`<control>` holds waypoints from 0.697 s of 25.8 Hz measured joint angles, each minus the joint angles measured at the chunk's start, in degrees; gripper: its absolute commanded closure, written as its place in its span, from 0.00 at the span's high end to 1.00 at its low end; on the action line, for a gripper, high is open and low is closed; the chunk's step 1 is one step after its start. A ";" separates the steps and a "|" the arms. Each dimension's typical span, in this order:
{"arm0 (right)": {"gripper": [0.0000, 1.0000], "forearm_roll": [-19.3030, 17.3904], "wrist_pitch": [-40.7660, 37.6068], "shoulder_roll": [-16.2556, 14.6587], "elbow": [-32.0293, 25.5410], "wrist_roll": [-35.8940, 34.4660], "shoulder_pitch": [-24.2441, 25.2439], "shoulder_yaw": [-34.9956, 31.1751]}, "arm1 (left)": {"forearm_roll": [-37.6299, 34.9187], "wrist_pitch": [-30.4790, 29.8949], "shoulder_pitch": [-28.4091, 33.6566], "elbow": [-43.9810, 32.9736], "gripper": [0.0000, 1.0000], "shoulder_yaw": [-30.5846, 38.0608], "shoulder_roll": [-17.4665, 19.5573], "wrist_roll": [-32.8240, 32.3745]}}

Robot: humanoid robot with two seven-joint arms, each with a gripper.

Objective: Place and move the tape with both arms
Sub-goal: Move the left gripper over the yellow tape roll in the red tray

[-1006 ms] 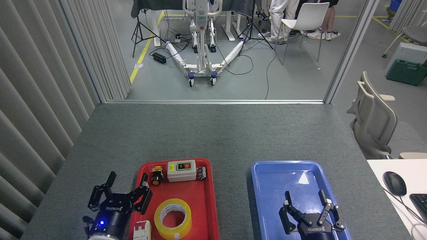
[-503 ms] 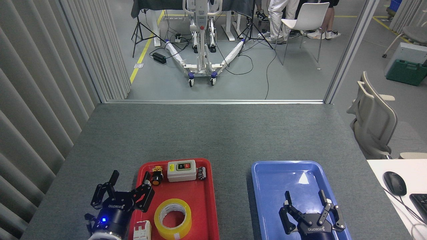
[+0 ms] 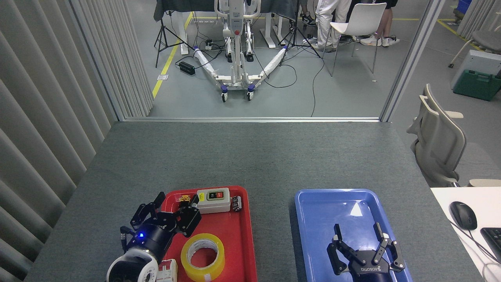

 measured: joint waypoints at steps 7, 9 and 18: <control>1.00 0.07 -0.10 0.02 0.07 -0.02 0.00 0.00 | 1.23 0.00 -1.28 -1.18 1.00 -4.70 2.11 -9.28; 1.00 0.12 -0.11 0.02 0.07 -0.02 0.00 -0.02 | 1.29 -0.02 -1.54 -1.57 1.00 -5.58 2.45 -10.61; 1.00 0.20 -0.11 0.23 0.10 -0.03 0.00 0.01 | 2.13 -0.28 -4.88 -2.62 1.00 -6.41 5.23 -31.12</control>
